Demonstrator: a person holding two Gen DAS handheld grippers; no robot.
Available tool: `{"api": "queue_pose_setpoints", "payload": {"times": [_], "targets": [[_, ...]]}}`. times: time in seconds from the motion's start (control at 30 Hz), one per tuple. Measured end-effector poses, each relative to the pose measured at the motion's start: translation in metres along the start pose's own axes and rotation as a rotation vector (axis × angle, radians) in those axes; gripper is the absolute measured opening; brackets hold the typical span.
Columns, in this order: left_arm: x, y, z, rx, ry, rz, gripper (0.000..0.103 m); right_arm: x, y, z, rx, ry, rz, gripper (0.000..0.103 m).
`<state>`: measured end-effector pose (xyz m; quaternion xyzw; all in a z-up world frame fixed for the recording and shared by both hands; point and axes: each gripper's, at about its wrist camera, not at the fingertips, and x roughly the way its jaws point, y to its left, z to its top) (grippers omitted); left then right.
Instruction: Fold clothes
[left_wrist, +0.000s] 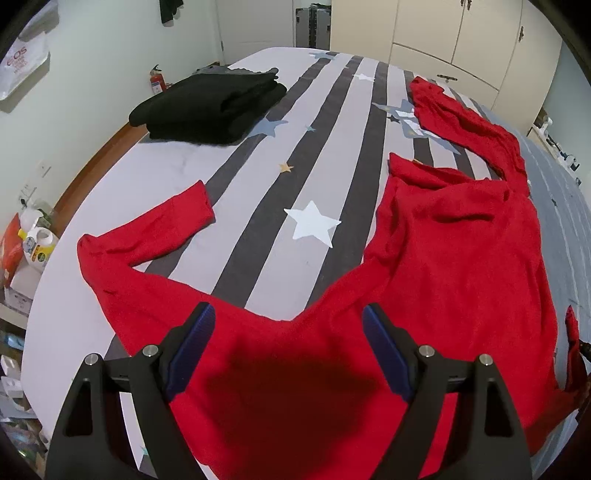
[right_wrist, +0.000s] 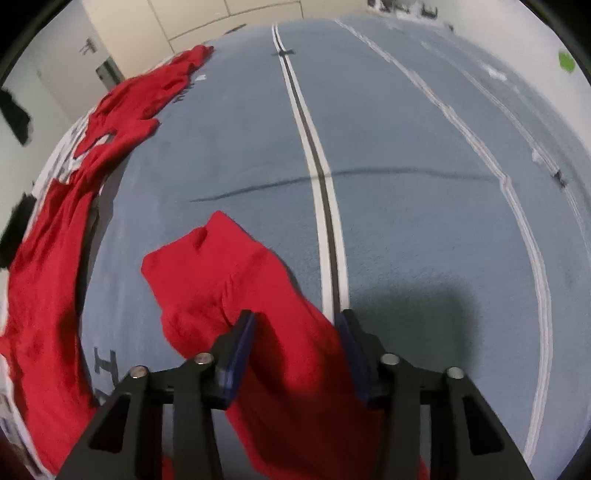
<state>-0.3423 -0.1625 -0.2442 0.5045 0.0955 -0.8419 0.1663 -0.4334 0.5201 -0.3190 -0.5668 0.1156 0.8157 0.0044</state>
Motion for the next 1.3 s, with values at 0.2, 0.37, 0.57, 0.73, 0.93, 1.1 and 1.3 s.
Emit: {"api": "queue_pose_setpoints", "payload": {"times": [0.2, 0.37, 0.57, 0.73, 0.93, 1.1, 1.3], "targets": [[0.000, -0.006, -0.004, -0.016, 0.011, 0.013, 0.080, -0.033, -0.026, 0.004, 0.113, -0.112, 0.079, 0.003], [-0.006, -0.009, -0.003, -0.013, 0.009, 0.035, 0.080, -0.123, -0.080, 0.008, 0.217, -0.360, 0.036, 0.003], [-0.010, -0.012, -0.004, -0.038, 0.026, 0.045, 0.080, -0.162, -0.204, -0.042, 0.559, -0.423, -0.112, 0.003], [-0.014, -0.013, -0.003, 0.003, 0.012, 0.052, 0.080, -0.119, -0.245, -0.074, 0.637, -0.264, -0.232, 0.009], [-0.012, 0.014, -0.009, -0.025, 0.007, 0.072, 0.080, -0.123, -0.245, -0.086, 0.533, -0.171, -0.374, 0.018], [-0.019, 0.053, -0.018, -0.063, -0.008, 0.090, 0.080, -0.158, -0.190, -0.095, 0.444, -0.249, -0.354, 0.020], [-0.011, 0.113, -0.011, -0.096, -0.017, 0.152, 0.080, -0.142, -0.048, -0.079, 0.266, -0.290, -0.148, 0.032]]}}
